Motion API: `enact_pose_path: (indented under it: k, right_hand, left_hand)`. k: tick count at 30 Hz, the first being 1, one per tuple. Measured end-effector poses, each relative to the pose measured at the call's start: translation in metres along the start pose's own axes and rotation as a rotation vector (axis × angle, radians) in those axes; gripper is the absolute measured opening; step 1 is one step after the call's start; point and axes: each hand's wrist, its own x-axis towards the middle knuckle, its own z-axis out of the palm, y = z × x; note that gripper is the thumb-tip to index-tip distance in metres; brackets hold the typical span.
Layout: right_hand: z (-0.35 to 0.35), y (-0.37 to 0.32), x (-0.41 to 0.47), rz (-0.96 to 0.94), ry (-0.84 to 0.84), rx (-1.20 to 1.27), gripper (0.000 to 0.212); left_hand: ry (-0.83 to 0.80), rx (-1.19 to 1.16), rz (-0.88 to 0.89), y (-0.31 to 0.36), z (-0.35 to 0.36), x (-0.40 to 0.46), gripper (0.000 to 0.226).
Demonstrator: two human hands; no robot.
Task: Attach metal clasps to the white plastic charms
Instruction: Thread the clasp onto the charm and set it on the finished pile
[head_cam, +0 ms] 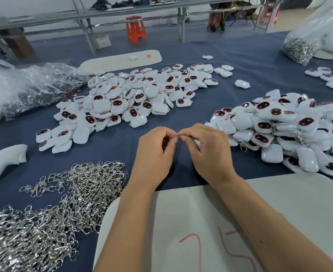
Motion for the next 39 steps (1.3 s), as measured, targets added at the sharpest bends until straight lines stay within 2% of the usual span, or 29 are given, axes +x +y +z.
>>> enact_pose_path:
  k: [3, 5, 8, 13, 20, 24, 34, 37, 39]
  right_hand:
    - [0.000, -0.001, 0.000, 0.007, 0.022, -0.001, 0.015]
    - [0.000, -0.001, 0.000, 0.102, -0.004, 0.129, 0.015]
    - [-0.002, 0.003, 0.003, 0.338, -0.130, 0.421, 0.019]
    - [-0.004, 0.007, 0.005, 0.411, -0.200, 0.524, 0.019]
    - [-0.004, 0.000, 0.003, 0.349, -0.078, 0.523, 0.022]
    - [-0.003, 0.000, 0.002, 0.317, -0.070, 0.494, 0.022]
    - [-0.002, 0.007, 0.003, 0.440, -0.176, 0.554, 0.022]
    - [0.001, 0.009, 0.005, 0.533, -0.082, 0.536, 0.014]
    - [0.000, 0.011, 0.005, 0.605, -0.014, 0.593, 0.025]
  left_hand:
    - [0.017, 0.008, 0.033, 0.002, 0.000, 0.000, 0.015]
    - [0.045, 0.017, 0.061, 0.004, 0.000, 0.001, 0.014]
    - [0.070, 0.021, 0.090, 0.007, 0.001, 0.002, 0.014]
    - [0.085, 0.024, 0.112, 0.009, 0.002, 0.002, 0.014]
    - [0.077, 0.024, 0.137, 0.008, 0.000, 0.002, 0.015]
    - [0.083, 0.028, 0.148, 0.005, 0.000, 0.002, 0.015]
    - [0.095, 0.055, 0.086, 0.009, 0.010, 0.002, 0.010]
    - [0.076, 0.084, 0.065, 0.011, 0.012, 0.002, 0.011]
    - [0.056, 0.101, 0.048, 0.010, 0.011, 0.002, 0.012]
